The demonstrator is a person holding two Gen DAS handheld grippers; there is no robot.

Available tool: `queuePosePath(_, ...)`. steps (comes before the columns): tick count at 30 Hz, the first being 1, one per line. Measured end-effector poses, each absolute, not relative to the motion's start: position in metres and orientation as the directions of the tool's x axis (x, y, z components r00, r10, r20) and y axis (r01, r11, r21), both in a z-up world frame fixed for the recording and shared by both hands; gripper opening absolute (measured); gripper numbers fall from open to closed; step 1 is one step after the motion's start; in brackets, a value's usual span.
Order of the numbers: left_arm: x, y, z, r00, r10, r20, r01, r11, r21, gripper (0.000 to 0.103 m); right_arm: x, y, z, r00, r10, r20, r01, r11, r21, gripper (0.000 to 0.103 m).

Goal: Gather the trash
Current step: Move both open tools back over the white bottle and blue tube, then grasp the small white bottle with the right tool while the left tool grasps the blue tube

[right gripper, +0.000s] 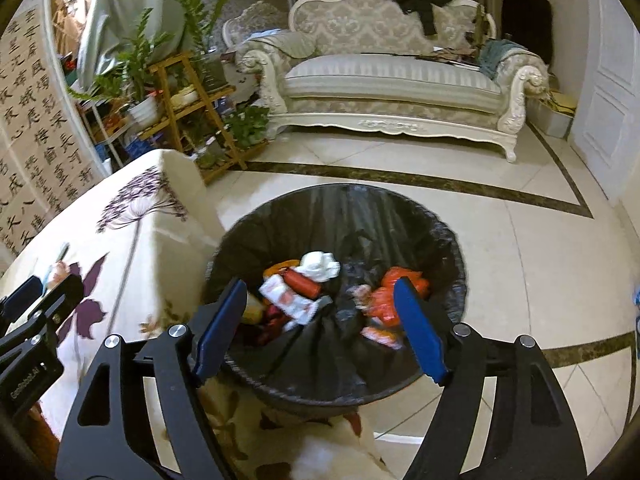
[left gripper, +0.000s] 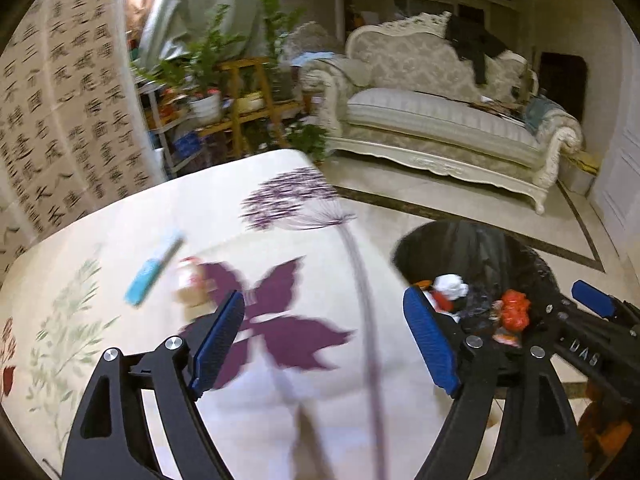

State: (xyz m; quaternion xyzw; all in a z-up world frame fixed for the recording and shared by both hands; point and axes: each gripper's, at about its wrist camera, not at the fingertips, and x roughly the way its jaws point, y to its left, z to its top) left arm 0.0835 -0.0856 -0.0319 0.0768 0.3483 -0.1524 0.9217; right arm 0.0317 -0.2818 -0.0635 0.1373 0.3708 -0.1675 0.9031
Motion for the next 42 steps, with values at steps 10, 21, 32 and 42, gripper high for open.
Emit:
queuePosePath(10,0.082,0.017,-0.038,0.729,-0.093,-0.679,0.157,0.987,0.033,0.081,0.062,-0.198,-0.052,0.699,-0.094,-0.709,0.228,0.969,0.097,0.079)
queuePosePath(21,0.095,0.110,-0.045,0.722,0.042,-0.690,-0.010,0.999,0.051,0.081,0.108,-0.104,-0.043,0.704,0.025,-0.710,0.037,0.997,0.071,0.074)
queuePosePath(32,0.109,0.144,-0.047,0.715,0.059,-0.697,-0.053,0.998,0.030,0.081,0.154,-0.041,-0.057,0.652,0.090,-0.753,-0.066,0.996,0.061,0.051)
queuePosePath(42,0.128,0.125,-0.046,0.708,-0.004,-0.706,0.012,1.000,0.006,0.081,0.168,-0.039,-0.071,0.613,0.083,-0.786,-0.080,0.996,0.043,0.025)
